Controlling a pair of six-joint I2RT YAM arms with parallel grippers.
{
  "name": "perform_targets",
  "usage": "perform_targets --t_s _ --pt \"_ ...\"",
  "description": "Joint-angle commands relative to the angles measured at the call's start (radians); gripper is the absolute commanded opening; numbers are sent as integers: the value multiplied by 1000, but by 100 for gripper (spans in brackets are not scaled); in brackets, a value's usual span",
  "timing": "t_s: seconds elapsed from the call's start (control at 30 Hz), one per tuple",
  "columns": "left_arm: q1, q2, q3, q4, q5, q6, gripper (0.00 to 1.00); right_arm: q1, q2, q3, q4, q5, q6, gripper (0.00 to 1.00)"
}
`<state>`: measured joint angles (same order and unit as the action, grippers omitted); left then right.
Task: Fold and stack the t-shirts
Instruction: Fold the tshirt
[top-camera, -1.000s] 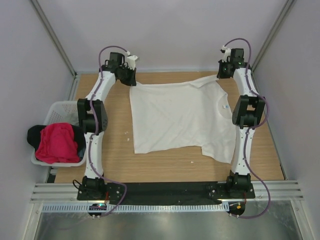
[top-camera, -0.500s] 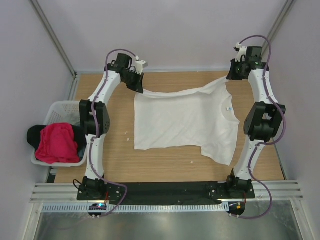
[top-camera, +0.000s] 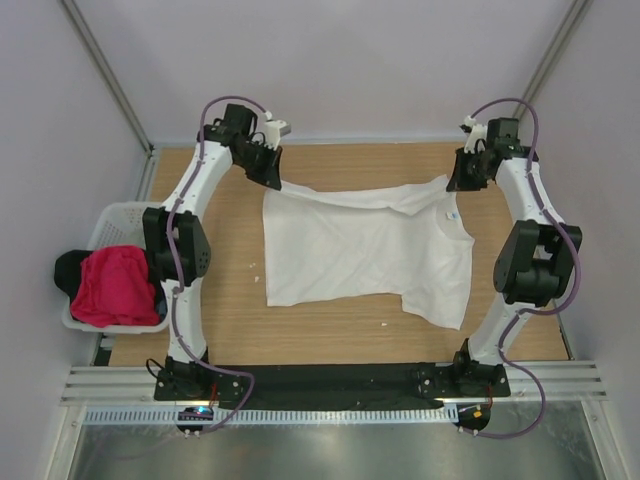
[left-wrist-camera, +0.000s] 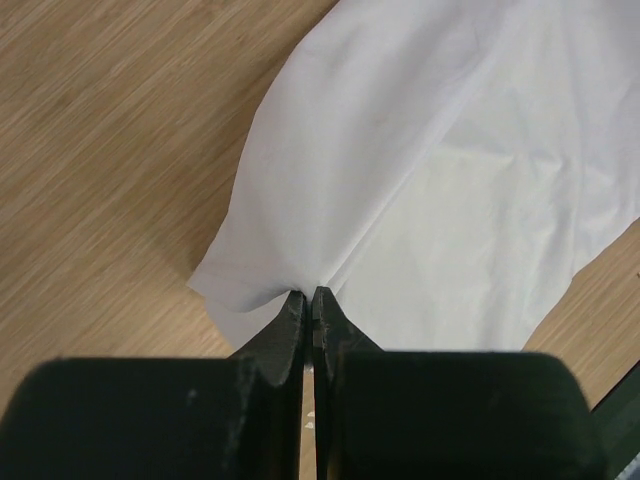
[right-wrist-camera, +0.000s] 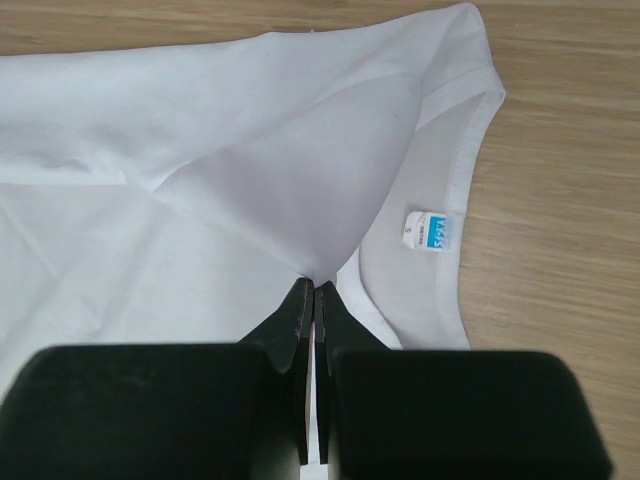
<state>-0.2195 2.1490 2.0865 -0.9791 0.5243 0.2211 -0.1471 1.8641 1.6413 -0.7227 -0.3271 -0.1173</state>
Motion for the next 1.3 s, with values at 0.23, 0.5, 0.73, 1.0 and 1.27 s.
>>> perform_targets --t_s 0.23,0.5,0.73,1.0,1.27 --pt "-15 -86 -75 -58 25 41 0 -9 -192 -86 -18 -33 1 1" --pt "-21 -126 -196 -52 31 34 0 -11 -218 -149 -30 -50 -8 1" --pt "-20 -147 -287 -44 26 37 0 -11 -226 -204 -35 -61 -13 1" --pt "-21 -156 -362 -32 19 38 0 -11 -210 -241 -41 -56 -36 1" --pt "-21 -130 -324 -47 -10 29 37 -11 -181 -186 -32 5 -44 37"
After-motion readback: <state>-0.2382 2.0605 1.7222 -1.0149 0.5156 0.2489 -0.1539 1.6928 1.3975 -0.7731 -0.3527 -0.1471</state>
